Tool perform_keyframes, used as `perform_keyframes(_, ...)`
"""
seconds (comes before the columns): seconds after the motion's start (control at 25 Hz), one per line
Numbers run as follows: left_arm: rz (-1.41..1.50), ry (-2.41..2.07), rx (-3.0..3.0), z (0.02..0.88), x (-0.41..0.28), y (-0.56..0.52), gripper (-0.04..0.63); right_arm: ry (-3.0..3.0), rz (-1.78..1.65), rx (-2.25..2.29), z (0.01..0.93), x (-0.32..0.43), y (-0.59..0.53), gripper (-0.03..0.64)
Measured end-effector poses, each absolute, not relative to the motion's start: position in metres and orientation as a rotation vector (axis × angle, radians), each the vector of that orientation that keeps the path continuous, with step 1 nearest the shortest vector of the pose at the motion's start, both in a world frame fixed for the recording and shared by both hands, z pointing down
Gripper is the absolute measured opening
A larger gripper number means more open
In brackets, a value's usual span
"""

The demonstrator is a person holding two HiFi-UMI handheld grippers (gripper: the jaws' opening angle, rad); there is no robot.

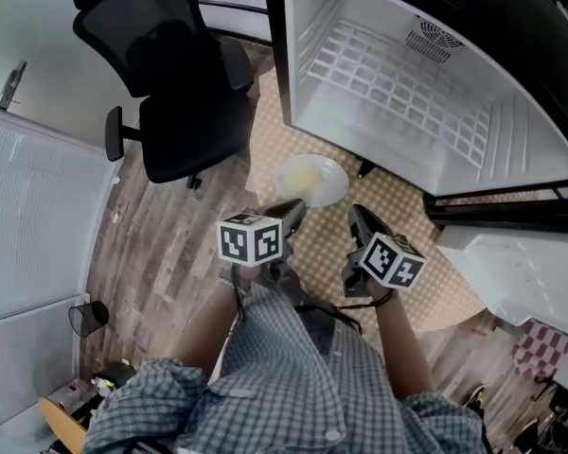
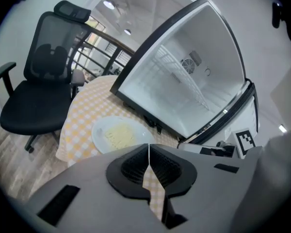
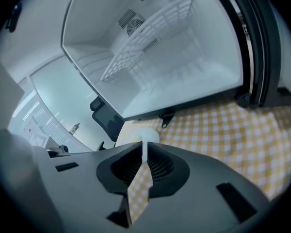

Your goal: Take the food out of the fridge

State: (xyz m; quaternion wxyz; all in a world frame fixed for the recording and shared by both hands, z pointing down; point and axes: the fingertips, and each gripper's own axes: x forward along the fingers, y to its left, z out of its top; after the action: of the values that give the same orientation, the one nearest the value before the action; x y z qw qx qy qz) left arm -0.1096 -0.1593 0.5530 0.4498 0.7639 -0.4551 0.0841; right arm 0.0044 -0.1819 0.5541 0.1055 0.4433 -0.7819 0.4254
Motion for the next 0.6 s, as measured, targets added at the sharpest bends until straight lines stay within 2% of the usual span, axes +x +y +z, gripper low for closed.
perform_keyframes(0.36,0.195,-1.064,2.144,0.486,-0.07,-0.171,0.006,-2.398,1.052,1.463,0.494,0.047,-0.173,0.01)
perform_keyframes(0.6,0.162,-1.079,2.265,0.442,-0.06,-0.175,0.006,-2.469,0.733,1.538,0.443,0.061,-0.168,0.009)
